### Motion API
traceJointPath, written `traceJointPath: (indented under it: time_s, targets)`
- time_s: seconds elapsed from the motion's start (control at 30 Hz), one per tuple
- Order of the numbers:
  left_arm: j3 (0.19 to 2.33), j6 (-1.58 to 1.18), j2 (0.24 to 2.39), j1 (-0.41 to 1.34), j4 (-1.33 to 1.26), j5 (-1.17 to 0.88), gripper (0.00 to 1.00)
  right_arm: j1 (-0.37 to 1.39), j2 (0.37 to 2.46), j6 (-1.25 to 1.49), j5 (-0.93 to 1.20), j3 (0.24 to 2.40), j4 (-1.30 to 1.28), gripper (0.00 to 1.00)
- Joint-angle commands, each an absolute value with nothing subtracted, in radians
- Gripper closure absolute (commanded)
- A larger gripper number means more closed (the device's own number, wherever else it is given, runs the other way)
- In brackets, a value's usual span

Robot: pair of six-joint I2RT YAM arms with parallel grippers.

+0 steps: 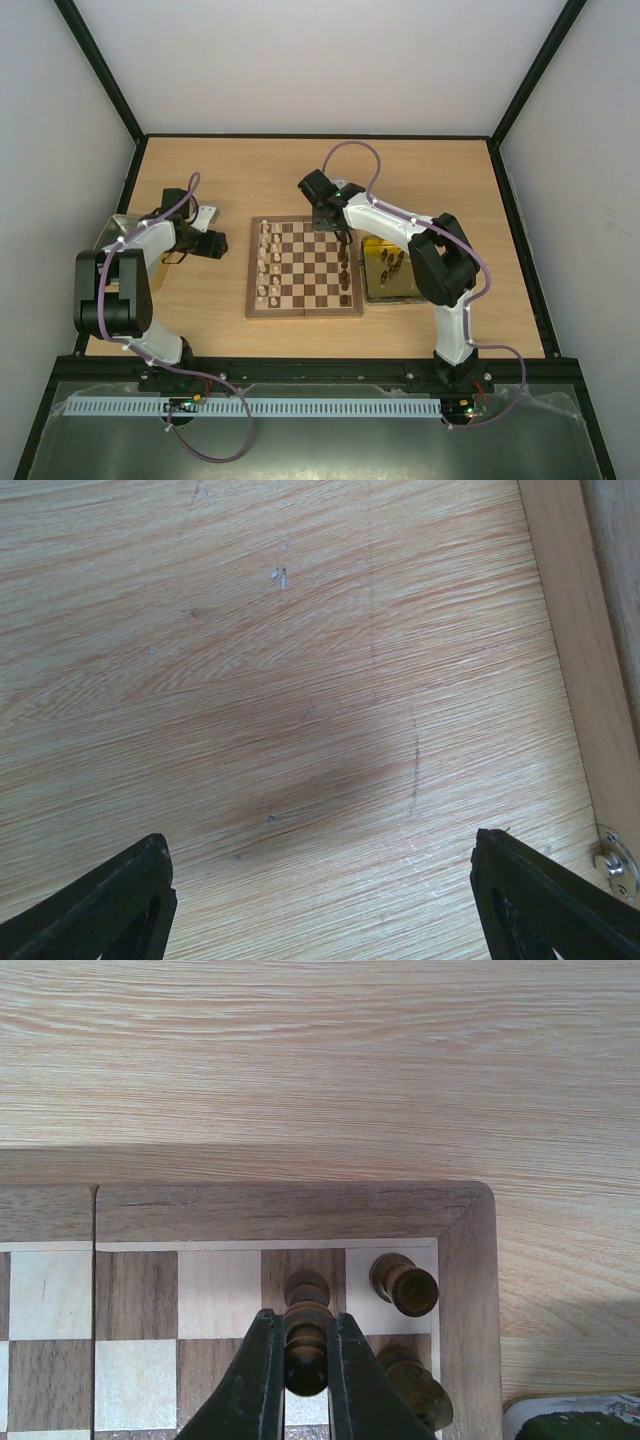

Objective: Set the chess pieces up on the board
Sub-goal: Place the chess piece on the chessboard.

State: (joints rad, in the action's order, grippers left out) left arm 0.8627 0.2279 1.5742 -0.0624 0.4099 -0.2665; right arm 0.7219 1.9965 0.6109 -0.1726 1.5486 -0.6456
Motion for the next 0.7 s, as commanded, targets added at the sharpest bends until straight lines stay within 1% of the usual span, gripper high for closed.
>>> traceJointPath:
  time_s: [0.0,0.67]
  targets:
    - [0.859,0.235,1.557,-0.069,0.421,-0.282,0.19,0.724,1.961,0.601,-0.214,1.578,-0.691,0.98]
    - [0.859,0.236,1.56,-0.069,0.419,-0.284,0.19,0.723,1.944,0.599,-0.2,1.614,-0.702,0.98]
